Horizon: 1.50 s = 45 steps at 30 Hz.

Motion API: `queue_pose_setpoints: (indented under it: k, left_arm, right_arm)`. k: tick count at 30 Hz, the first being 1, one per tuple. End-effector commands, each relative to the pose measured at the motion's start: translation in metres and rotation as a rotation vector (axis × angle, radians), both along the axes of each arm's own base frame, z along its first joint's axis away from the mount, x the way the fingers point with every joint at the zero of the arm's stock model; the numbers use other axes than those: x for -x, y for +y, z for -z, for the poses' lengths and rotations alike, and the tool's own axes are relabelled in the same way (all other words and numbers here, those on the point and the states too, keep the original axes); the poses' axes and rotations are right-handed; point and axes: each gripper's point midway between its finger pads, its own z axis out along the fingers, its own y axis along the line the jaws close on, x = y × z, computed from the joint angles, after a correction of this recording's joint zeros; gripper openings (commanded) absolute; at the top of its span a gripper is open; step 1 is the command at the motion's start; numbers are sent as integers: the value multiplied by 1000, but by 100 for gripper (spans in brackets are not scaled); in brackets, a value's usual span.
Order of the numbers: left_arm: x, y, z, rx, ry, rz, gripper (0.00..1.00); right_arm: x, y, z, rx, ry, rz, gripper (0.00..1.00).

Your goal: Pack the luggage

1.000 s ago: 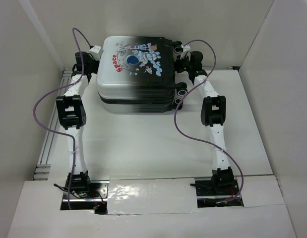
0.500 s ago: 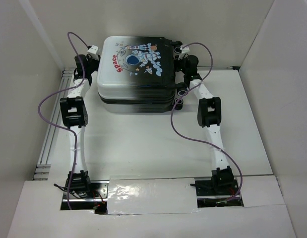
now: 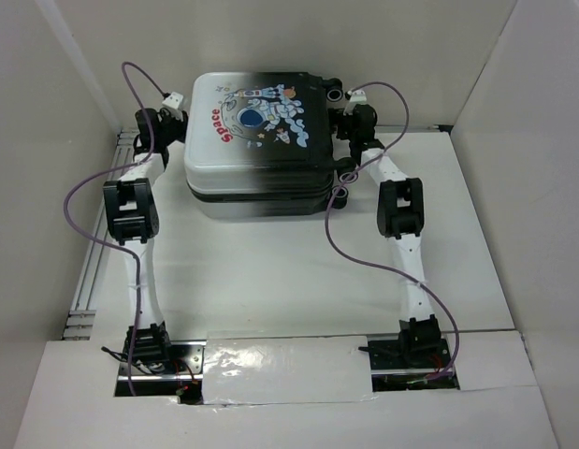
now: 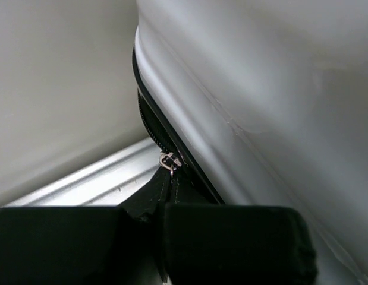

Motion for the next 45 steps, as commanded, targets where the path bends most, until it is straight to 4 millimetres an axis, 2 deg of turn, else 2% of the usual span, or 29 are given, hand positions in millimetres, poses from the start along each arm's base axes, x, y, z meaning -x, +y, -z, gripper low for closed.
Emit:
queue_pose_setpoints:
  k: [1,2,3,5,6,7,8,10,11,12,13,14,15,16,18,20,23,24,26,27,28,30,31,32,34,35,37,41,45]
  left_arm:
    - [50,-94,-135,-67,-283,325,0]
    - [59,-105,-116,-60,-219,343,0]
    - [68,-117,-116,-65,-208,373,0]
    - [93,-130,-115,-78,-184,397,0]
    - [101,-136,-114,-87,-184,408,0]
    - [113,-150,-114,-88,-170,433,0]
    - [132,-156,-116,-93,-155,447,0]
    - [157,-170,-114,-104,-135,464,0]
    - [168,-172,-111,-110,-127,461,0]
    - [187,-170,-86,-101,-61,464,0]
    - [205,-174,-104,-107,-90,463,0]
    - [219,-179,-104,-97,-77,474,0]
    - [237,-177,-82,-91,-22,477,0]
    - [253,-181,-100,-98,-57,474,0]
    - [279,-187,-81,-111,6,471,0]
    - [300,-196,-93,-123,-6,496,0]
    - [326,-204,-88,-119,38,537,0]
    - [339,-211,-97,-117,18,564,0]
    - [356,-213,-91,-103,46,594,0]
    - [368,-216,-93,-84,55,634,0]
    - [389,-219,-90,-64,76,699,0]
    - [408,-229,-94,-53,83,751,0]
    - [418,-232,-99,-59,66,757,0]
    - [423,-235,-98,-66,64,758,0]
    - [439,-240,-93,-60,108,786,0]
    - [445,-238,-92,-60,115,787,0]
    - [446,-236,-86,-83,135,740,0]
    - [450,-228,-75,-116,179,686,0]
    - [452,-221,-65,-135,239,663,0]
  right_arm:
    - [42,61,-93,-54,-22,-127,100]
    - [51,58,-80,-48,20,-126,100]
    - [63,60,-108,-65,-4,-144,100]
    - [84,77,-114,-56,-3,-237,100]
    - [94,82,-101,-40,29,-250,100]
    - [101,83,-118,-12,8,-246,100]
    - [111,89,-112,19,51,-251,100]
    - [118,78,-120,74,72,-176,100]
    - [120,69,-120,88,92,-137,100]
    - [124,54,-114,121,140,-62,100]
    - [127,38,-122,90,159,-6,100]
    - [128,27,-129,81,171,27,100]
    - [132,2,-126,88,218,93,100]
    - [134,-10,-140,78,211,128,100]
    - [142,-40,-148,90,261,205,100]
    - [143,-59,-185,77,228,262,100]
    - [148,-75,-203,61,230,281,100]
    - [153,-70,-222,41,194,249,100]
    - [158,-35,-233,8,150,76,100]
    - [166,-21,-252,4,99,10,100]
    - [175,27,-263,12,39,-142,100]
    - [187,52,-271,46,8,-255,100]
    - [203,91,-278,61,-19,-356,100]
    - [209,110,-287,76,-48,-406,100]
    - [220,154,-274,90,-25,-501,100]
    - [223,165,-284,94,-50,-521,100]
    - [231,202,-258,121,-11,-601,100]
    - [253,254,-222,192,13,-734,100]
    - [267,289,-187,273,29,-791,100]
